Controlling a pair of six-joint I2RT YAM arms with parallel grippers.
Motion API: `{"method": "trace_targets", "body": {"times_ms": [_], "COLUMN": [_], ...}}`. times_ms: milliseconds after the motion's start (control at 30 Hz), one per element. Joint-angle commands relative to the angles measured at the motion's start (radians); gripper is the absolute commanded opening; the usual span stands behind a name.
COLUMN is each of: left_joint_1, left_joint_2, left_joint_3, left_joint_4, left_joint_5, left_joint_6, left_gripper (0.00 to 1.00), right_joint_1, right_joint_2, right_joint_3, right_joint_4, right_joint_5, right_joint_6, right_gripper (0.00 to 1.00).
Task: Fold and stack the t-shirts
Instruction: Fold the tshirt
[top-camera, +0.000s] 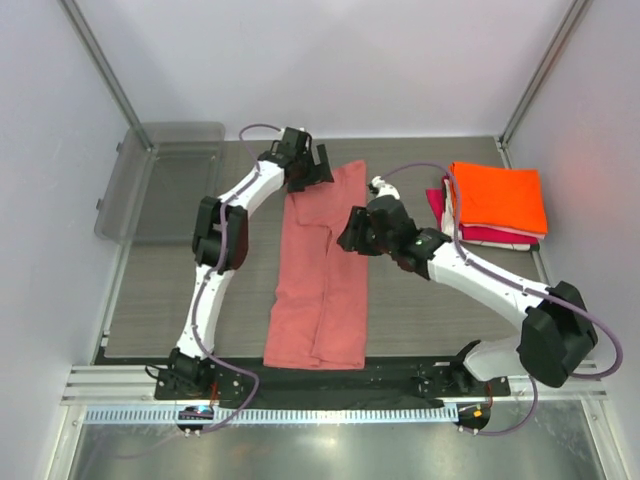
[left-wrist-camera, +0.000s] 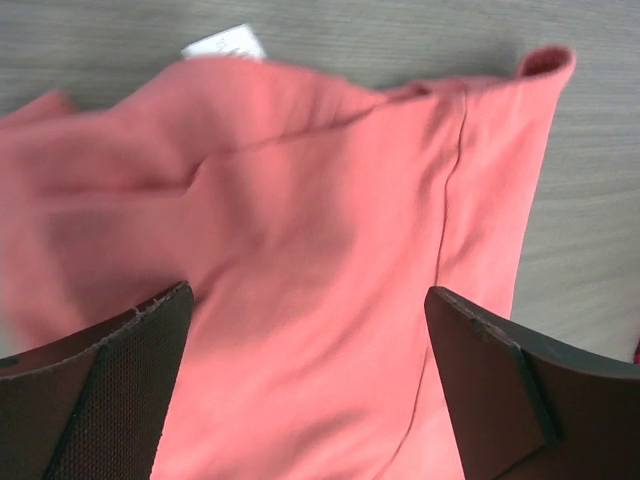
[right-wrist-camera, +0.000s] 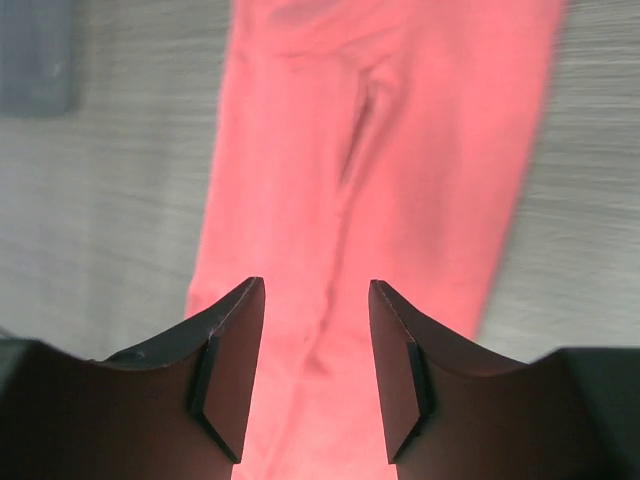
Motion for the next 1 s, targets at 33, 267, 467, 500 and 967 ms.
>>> {"method": "trace_targets", "body": {"times_ms": [33,267,467,500,967], "left_joint_1": [0.006,0.008,0.011,0.010,0.048], "left_joint_2": [-0.293,-0.523,-0.550,-0.545,-0.349], "left_joint_3": [-0.163,-0.393,-0.585,-0.602,-0.544], "left_joint_4": [0.118,0.095,0.076,0.093,0.132], "left_joint_5": [-0.008,-0.056,-0.046,-0.046,-0.081], "left_joint_6": [0.102,0.139,0.095,0.095,0.058], "left_gripper": [1.00,0.99,0.91,0.90,0.56], "right_joint_1": [-0.164,-0.336,-0.419,-0.430,-0.501], "right_joint_2": [0.031,0.245,0.439,0.463,0.825], "right_joint_3": [-0.021,0.112,0.253,0.272,0.530], "right_joint_4": [0.020,0.078,0.120,0.123,0.166], "right_joint_5": [-0.206,-0.275,-0.370,-0.392,-0.453], "right_joint_6": [-0.083,-0.096,-0.067,-0.067,-0.038], "right_gripper": [0.52,0.68,0.69,0.69,0.58]}}
